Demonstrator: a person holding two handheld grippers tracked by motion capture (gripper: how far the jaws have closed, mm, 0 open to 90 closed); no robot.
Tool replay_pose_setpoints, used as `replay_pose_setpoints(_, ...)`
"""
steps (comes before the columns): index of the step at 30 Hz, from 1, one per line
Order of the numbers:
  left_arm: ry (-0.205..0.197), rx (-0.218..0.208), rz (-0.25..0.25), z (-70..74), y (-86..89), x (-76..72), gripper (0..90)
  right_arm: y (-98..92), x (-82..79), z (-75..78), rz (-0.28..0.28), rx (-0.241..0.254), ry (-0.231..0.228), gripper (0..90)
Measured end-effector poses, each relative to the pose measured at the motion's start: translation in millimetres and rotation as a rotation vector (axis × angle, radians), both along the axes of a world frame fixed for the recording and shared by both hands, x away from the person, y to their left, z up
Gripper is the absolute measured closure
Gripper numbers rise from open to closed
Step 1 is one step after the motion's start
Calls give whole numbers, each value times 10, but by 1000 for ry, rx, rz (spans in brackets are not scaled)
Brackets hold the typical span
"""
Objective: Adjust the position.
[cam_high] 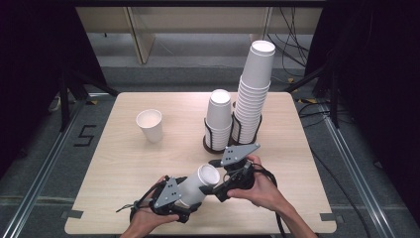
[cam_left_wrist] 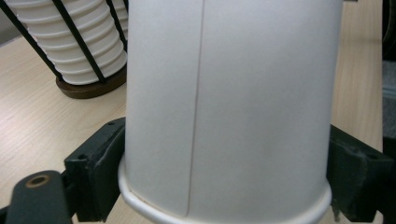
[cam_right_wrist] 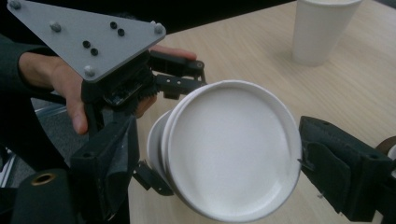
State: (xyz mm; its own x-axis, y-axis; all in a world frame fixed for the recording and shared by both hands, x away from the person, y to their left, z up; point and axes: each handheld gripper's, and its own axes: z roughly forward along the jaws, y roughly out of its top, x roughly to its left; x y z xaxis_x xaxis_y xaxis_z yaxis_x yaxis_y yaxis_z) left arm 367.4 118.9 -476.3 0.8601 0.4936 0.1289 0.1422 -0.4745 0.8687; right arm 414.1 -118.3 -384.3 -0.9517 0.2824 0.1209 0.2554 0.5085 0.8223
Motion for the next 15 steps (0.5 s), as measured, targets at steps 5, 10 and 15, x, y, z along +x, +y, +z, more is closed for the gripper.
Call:
replay_pose_setpoints(5,-28,32,-32,26,-22,-22,132,24,-2,-54,16,-46,18,155)
replay_pose_setpoints(10,-44,71,-47,29,-22,-30,131,51,-9,-92,50,-70,32,178)
replay_pose_setpoints(15,-63,58,-50,-4,-13,-22,94,52,18,-128,67,-66,60,235)
